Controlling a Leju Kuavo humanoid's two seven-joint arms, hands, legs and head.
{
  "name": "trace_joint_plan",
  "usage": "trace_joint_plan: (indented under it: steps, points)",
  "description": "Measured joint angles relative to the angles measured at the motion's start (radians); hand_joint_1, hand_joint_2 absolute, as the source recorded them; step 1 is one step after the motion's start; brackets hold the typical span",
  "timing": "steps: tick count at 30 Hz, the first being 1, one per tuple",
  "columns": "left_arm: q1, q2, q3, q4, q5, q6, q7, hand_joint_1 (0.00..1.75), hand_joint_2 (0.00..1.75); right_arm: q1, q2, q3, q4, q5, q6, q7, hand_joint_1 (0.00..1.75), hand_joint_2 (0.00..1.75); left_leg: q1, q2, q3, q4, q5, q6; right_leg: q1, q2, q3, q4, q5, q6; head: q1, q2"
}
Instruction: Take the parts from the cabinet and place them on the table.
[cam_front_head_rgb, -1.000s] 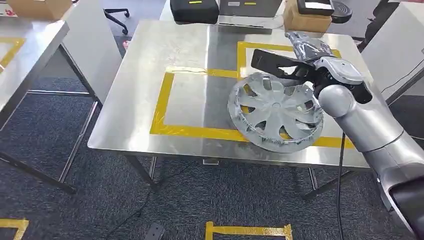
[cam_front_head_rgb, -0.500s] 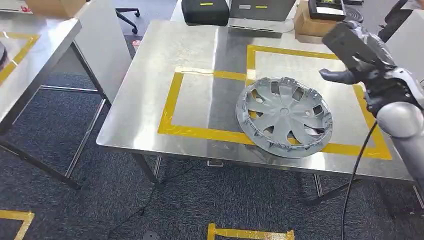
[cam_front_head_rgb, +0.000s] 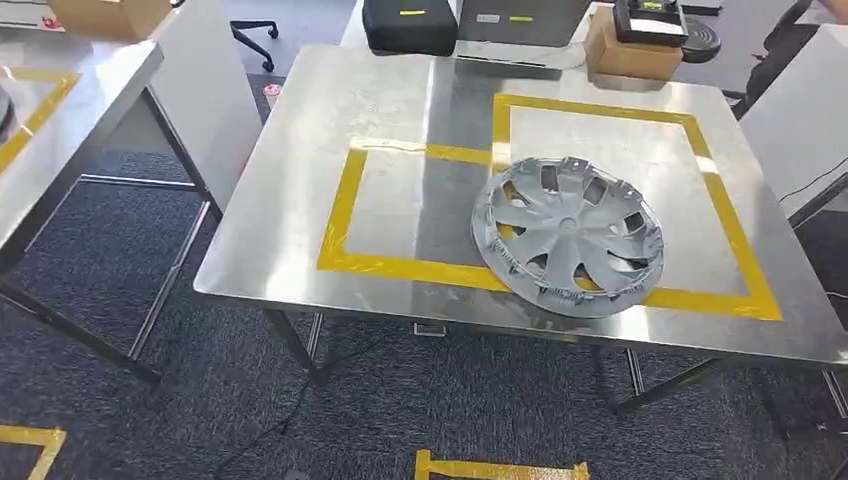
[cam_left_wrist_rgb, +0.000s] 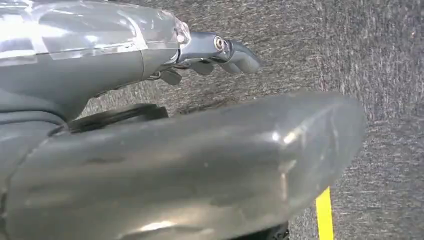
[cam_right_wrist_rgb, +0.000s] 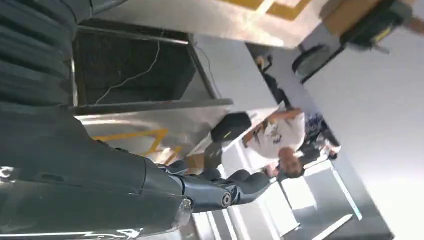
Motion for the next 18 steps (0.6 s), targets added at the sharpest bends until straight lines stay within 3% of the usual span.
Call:
trace_joint_plan:
  steps: [2,5,7,9,10,13,18]
  points:
    - [-0.001,-0.001,0.0,0.0,0.002,0.003,-0.003,0.0,0.0,0.049,0.022,-0.083,-0.007,-0.015,-0.061,-0.002,0.0,1.75,0.0,-0.001,0.001,0.0,0.0,0.0,0.0,0.002,0.001,0.0,0.0,0.0,0.0,0.0]
    - [0.0,-0.002,0.0,0.0,0.008,0.007,0.01,0.0,0.0,0.1,0.115,-0.283,0.014,-0.026,-0.207,-0.106,0.0,1.75,0.0,-0.007,0.002,-0.001,-0.001,-0.001,0.0,0.001,-0.001,0.0,-0.001,-0.001,0.0,0.0]
    - [0.0,-0.005,0.0,0.0,0.014,0.007,0.025,0.0,0.0,0.116,0.189,-0.377,0.06,-0.067,-0.41,-0.188,0.0,1.75,0.001,-0.009,0.002,-0.001,-0.002,-0.002,0.001,0.0,0.0,0.0,-0.002,-0.002,0.0,0.0]
    - [0.0,-0.01,0.0,0.0,0.023,0.007,0.037,0.0,0.0,0.141,0.271,-0.422,0.136,-0.152,-0.638,-0.252,0.0,1.75,0.002,-0.008,0.003,-0.001,-0.004,-0.003,0.001,0.001,0.003,-0.001,-0.003,-0.004,0.002,0.0]
    - [-0.001,-0.012,0.0,-0.001,0.028,0.008,0.043,0.0,0.0,0.141,0.32,-0.435,0.179,-0.172,-0.691,-0.281,0.0,1.75,0.002,-0.005,0.004,-0.001,-0.005,-0.005,0.001,0.003,0.003,-0.001,-0.003,-0.004,0.003,0.0]
    - [-0.006,-0.015,0.001,-0.001,0.042,0.016,0.056,0.0,0.0,0.116,0.458,-0.497,0.322,-0.097,-0.702,-0.367,0.0,1.75,0.002,0.0,0.007,-0.001,-0.006,-0.005,0.001,0.009,0.003,-0.001,-0.003,-0.004,0.002,0.0]
    - [-0.009,-0.016,0.001,-0.001,0.053,0.034,0.074,0.0,0.0,0.045,0.675,-0.637,0.625,0.189,-0.702,-0.389,0.0,1.75,0.001,0.004,0.01,-0.003,-0.007,-0.004,0.002,0.01,0.004,-0.001,-0.004,-0.003,0.002,0.0]
